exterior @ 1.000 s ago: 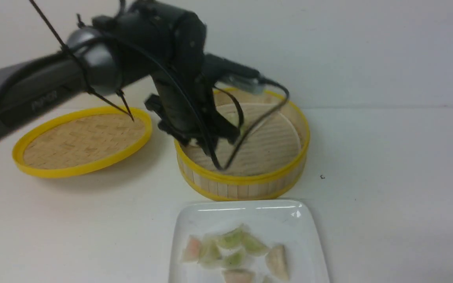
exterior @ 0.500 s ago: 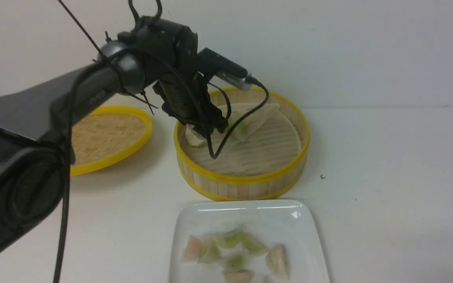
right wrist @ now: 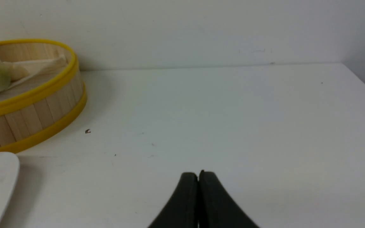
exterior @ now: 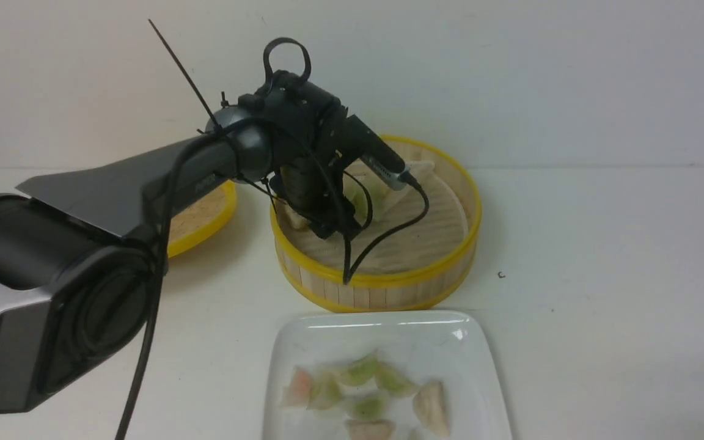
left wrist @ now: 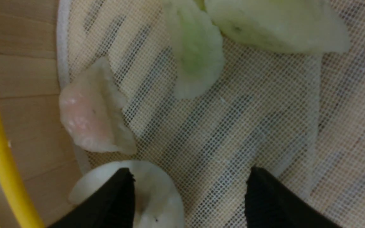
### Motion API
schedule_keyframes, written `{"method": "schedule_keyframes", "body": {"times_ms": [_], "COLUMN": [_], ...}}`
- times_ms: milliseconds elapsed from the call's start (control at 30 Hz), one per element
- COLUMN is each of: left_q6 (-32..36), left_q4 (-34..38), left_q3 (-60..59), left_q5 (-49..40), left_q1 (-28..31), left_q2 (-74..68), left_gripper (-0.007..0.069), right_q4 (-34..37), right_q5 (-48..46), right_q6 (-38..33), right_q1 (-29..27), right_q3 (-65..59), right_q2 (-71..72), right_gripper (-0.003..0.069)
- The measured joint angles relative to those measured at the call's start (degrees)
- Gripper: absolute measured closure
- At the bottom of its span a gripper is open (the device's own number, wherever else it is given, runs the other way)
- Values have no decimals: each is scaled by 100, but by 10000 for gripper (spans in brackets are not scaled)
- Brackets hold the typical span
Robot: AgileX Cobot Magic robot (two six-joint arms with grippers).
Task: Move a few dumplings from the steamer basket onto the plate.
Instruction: Use the left arm to grab a dumpling from the steamer, then use the left arm to put the dumpling into the plate
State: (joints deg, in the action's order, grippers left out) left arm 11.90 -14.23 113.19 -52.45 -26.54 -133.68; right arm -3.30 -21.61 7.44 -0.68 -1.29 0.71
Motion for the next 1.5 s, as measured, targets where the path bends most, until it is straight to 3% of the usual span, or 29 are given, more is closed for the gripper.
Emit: {"method": "schedule_keyframes", "body": {"times_ms": [100,200,233,267,300,367,667,1000,1300,1500], "left_q6": [-13,-62,-84,-84,-125,-189,-356,-211,-300,-253], "left_q4": [-106,-195,-212,-212,-250,-252,460,1467,2280,2641], "left_q3": [6,62,121,121,214,383,949,870,-1337,-2362], "left_q5": [-29,-127,-233,-233,-336,-553,-1632,-1824,-1824,-1287], "left_q1": [-19,-45,-58,-58,-87,-149,-284,-310,-974,-1509], "left_q2": [-11,-11,-11,-11,-11,-11,391,1242,2716,2564], "left_gripper": [283,412,487,487,551,594,630,630,630,629], "right_q4": [0,0,0,0,0,0,0,0,0,0], "right_q5": [0,0,0,0,0,0,0,0,0,0], "right_q6": [0,0,0,0,0,0,0,0,0,0], "right_q1": [0,0,0,0,0,0,0,0,0,0], "right_q3": [0,0,0,0,0,0,0,0,0,0], "right_q2": [0,0,0,0,0,0,0,0,0,0], "right_gripper": [673,673,673,673,673,673,673,673,673,673]}}
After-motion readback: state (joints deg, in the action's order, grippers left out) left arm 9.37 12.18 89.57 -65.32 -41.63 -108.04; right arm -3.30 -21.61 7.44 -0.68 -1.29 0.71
